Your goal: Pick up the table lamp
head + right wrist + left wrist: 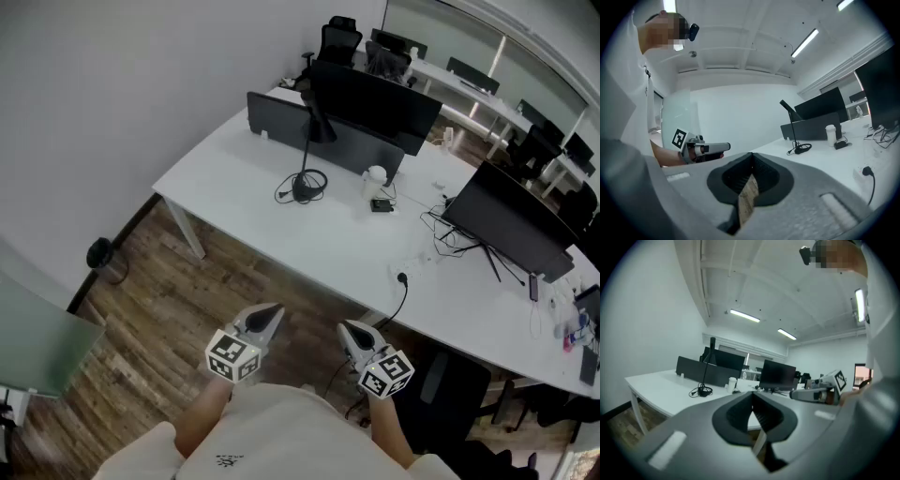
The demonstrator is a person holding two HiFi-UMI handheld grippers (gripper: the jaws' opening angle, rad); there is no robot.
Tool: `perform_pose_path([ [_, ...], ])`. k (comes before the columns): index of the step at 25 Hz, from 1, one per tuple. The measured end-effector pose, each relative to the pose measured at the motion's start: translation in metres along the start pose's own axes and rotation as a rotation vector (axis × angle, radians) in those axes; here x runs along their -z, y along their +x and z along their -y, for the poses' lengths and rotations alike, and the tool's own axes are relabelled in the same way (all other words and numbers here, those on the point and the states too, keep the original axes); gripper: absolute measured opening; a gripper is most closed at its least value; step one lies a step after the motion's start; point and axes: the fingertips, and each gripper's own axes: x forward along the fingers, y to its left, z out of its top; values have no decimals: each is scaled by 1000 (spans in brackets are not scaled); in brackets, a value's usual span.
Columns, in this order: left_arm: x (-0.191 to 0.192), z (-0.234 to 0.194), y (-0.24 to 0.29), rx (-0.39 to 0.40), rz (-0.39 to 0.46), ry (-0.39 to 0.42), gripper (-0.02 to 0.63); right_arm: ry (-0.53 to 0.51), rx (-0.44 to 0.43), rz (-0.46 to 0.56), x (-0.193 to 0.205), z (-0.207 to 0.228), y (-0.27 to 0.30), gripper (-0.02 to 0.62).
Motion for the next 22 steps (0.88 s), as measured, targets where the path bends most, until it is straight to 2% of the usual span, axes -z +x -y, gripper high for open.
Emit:
perform_pose_path([
  [10,0,-14,-17,-2,3,-1,-6,21,12,15,2,-18,5,0],
  [22,6,-43,-69,18,19,-11,-8,58,24,38,3,-56,31,2],
])
